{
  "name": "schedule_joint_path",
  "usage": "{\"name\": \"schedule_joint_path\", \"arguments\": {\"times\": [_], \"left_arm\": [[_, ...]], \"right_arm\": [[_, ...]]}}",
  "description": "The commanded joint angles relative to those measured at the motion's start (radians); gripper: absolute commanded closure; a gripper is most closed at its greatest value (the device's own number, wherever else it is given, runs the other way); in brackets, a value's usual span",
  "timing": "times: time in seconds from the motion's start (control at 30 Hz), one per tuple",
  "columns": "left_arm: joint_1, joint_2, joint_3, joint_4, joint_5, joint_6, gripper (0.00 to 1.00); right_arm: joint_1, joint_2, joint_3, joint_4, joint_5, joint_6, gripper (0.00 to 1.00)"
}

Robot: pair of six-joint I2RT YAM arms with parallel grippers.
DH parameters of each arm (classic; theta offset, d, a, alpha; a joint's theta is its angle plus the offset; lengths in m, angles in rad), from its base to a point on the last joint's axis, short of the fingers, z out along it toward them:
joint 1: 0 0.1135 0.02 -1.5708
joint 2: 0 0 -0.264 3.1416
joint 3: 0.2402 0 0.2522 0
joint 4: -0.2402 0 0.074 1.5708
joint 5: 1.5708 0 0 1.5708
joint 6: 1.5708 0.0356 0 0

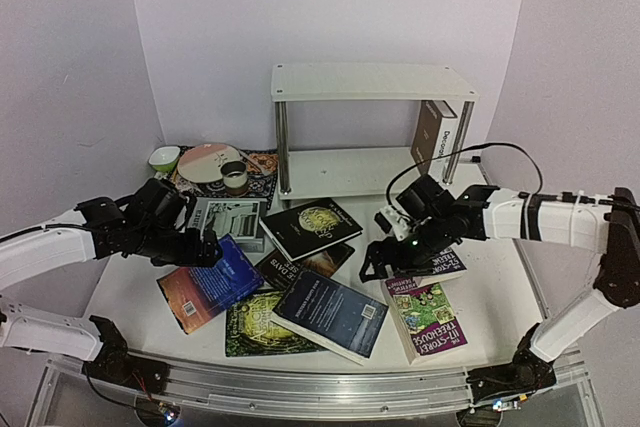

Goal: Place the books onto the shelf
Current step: Pick up the book from the book pile.

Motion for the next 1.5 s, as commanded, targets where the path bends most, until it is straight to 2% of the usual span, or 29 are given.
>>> {"name": "schedule_joint_path", "arguments": {"times": [0.0, 0.13, 0.2, 0.3, 0.4, 0.53, 0.73, 0.97, 1.17, 1.27, 1.47], "left_arm": [[-0.001, -0.017, 0.067, 0.08, 0.16, 0.109, 0.02], [-0.001, -0.004, 0.09, 0.144, 0.312, 0.157, 0.02], [-0.001, 0.01, 0.078, 0.193, 0.39, 0.145, 0.02], [-0.002, 0.031, 0.054, 0.257, 0.482, 0.104, 0.02], [-0.004, 0.025, 0.011, 0.309, 0.521, 0.056, 0.03], [-0.017, -0.014, -0.04, 0.345, 0.528, 0.017, 0.03], [-0.022, -0.017, -0.034, 0.357, 0.542, 0.037, 0.03], [-0.023, -0.002, -0.02, 0.367, 0.53, 0.064, 0.03], [-0.024, 0.006, -0.039, 0.426, 0.54, 0.064, 0.03], [-0.024, 0.009, -0.033, 0.432, 0.55, 0.068, 0.03], [-0.025, 0.026, -0.025, 0.438, 0.564, 0.066, 0.03]], "right_arm": [[0.049, 0.078, 0.095, -0.042, 0.007, -0.039, 0.04], [0.058, 0.13, 0.148, -0.069, -0.039, -0.113, 0.04], [0.059, 0.156, 0.176, -0.082, -0.058, -0.176, 0.04], [0.059, 0.211, 0.267, -0.187, -0.099, -0.278, 0.04], [0.057, 0.231, 0.326, -0.295, 0.001, -0.302, 0.06], [0.042, 0.184, 0.318, -0.357, 0.215, -0.229, 0.04], [-0.047, 0.148, 0.3, -0.445, 0.435, -0.152, 0.03], [-0.325, 0.073, 0.223, -0.439, 0.218, -0.135, 0.03], [-0.551, 0.109, 0.179, -0.363, -0.034, -0.087, 0.05], [-0.621, 0.137, 0.153, -0.309, -0.117, -0.062, 0.06], [-0.679, 0.232, 0.132, -0.278, -0.145, -0.081, 0.06]]}}
